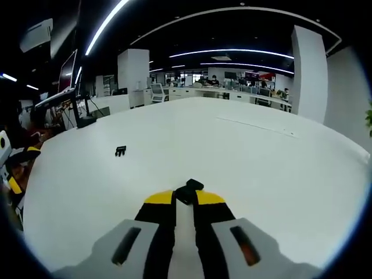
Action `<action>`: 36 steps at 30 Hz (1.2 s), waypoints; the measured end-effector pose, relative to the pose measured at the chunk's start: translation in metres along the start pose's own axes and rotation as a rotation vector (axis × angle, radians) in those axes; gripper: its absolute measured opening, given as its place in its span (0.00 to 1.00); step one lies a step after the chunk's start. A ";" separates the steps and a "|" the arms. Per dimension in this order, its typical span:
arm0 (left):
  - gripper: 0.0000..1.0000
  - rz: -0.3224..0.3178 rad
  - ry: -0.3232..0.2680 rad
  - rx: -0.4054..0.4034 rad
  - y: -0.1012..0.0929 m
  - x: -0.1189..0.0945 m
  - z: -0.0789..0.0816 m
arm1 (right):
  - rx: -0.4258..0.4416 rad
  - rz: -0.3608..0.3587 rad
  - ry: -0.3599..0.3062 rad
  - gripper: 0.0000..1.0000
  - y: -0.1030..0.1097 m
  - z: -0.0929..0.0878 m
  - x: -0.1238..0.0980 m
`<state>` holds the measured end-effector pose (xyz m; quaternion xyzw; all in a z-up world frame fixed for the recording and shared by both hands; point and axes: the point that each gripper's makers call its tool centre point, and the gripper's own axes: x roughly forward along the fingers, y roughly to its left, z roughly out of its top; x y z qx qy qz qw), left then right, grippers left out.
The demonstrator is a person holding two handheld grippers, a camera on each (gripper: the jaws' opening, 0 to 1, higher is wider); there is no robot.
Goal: Snap the two parts of the plastic buckle together until the buckle closes and remains connected.
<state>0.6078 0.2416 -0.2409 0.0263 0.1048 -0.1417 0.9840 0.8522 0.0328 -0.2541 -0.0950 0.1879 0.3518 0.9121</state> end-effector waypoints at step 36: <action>0.78 -0.028 0.022 0.003 -0.008 0.006 -0.003 | -0.043 0.421 -0.020 0.11 0.039 -0.009 -0.036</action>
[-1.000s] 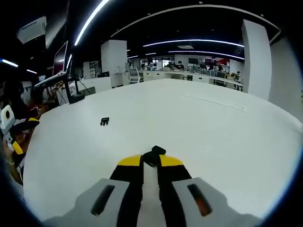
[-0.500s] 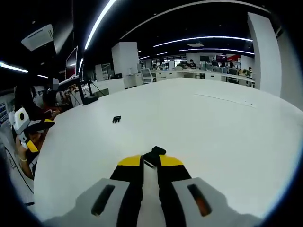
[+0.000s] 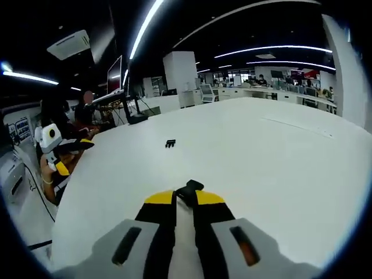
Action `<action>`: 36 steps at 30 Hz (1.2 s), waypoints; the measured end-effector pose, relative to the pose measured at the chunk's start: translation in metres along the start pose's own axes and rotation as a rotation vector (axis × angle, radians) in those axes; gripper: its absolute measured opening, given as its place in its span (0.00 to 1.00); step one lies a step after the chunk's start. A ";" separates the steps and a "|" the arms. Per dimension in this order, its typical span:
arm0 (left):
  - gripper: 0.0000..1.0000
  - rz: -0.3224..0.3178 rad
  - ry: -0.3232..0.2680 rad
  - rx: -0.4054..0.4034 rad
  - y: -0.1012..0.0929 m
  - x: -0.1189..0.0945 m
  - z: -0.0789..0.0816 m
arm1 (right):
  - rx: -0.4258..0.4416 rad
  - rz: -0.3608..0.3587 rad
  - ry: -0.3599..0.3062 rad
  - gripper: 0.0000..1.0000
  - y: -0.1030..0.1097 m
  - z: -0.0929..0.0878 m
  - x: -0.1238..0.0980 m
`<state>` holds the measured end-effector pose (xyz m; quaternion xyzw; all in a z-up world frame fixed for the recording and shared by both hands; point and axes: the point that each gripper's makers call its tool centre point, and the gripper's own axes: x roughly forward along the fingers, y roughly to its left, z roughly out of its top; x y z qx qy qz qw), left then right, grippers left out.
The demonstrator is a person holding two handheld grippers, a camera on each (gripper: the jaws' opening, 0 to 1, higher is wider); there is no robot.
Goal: Snap the two parts of the plastic buckle together until the buckle closes and remains connected.
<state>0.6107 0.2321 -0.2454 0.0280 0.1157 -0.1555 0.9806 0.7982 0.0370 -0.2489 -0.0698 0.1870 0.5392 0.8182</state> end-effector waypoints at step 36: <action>0.77 -0.005 0.006 -0.002 0.000 0.002 -0.002 | -0.160 0.072 0.079 0.56 0.015 -0.003 -0.005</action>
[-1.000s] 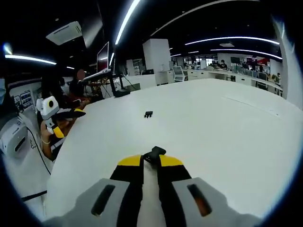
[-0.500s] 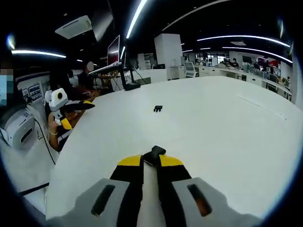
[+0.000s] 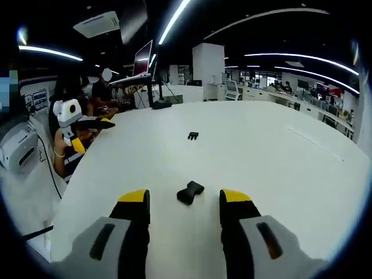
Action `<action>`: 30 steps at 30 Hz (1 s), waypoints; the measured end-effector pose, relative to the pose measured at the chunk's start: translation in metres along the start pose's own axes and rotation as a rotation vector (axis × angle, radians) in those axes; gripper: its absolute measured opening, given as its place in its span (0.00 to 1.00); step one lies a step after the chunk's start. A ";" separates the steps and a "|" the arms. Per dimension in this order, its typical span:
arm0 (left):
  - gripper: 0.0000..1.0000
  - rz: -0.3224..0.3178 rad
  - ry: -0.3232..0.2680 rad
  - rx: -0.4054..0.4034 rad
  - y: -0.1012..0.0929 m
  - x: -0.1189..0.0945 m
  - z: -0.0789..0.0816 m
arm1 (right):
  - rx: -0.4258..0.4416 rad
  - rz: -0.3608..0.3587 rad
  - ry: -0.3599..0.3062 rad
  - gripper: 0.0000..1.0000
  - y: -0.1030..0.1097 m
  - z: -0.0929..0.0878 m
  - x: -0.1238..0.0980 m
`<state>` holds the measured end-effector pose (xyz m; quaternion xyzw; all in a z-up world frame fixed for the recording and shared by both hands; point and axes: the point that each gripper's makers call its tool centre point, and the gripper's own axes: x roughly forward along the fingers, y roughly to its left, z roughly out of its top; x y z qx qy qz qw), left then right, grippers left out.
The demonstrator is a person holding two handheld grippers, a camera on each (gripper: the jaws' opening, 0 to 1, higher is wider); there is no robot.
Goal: Snap the two parts of the plastic buckle together until the buckle closes and remains connected.
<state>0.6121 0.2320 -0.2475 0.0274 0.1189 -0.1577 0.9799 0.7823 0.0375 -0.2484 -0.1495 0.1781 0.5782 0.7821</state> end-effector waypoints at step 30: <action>0.77 0.000 -0.003 0.002 -0.001 0.000 0.000 | 0.252 -0.579 -0.105 0.67 -0.036 0.003 -0.013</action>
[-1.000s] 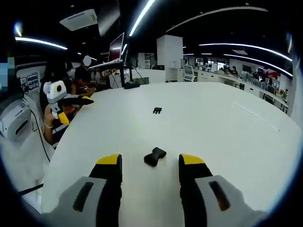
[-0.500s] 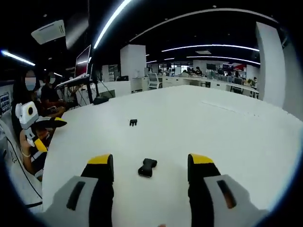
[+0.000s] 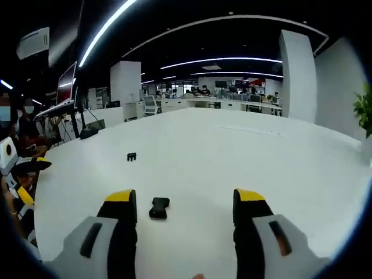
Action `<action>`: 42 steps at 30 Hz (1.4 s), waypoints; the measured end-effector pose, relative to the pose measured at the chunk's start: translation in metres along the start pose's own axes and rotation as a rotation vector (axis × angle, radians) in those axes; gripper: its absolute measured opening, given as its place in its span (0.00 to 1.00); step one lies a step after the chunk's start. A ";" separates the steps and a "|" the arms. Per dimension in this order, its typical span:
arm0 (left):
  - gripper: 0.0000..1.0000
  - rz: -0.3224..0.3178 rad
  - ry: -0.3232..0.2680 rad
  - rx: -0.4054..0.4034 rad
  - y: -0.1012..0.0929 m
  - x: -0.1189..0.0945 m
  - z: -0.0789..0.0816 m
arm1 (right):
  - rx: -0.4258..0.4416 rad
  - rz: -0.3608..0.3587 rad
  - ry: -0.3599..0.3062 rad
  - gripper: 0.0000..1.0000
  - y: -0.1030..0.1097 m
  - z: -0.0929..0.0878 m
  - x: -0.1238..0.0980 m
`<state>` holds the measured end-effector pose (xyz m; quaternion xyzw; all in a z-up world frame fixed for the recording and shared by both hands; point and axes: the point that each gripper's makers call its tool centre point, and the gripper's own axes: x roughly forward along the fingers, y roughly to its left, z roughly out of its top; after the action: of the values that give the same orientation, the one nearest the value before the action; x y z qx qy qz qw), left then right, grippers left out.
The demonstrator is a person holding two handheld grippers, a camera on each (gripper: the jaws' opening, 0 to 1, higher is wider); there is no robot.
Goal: Snap the two parts of the plastic buckle together until the buckle closes and remains connected.
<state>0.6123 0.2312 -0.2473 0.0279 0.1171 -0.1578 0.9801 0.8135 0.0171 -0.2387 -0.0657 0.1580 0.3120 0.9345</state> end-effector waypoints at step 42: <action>0.77 -0.001 0.001 -0.003 0.001 0.000 -0.002 | -0.035 -0.027 0.062 0.26 0.018 -0.015 0.001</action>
<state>0.6119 0.2320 -0.2490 0.0266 0.1177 -0.1584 0.9800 0.7992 0.0291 -0.2531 -0.0936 0.1804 0.2999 0.9321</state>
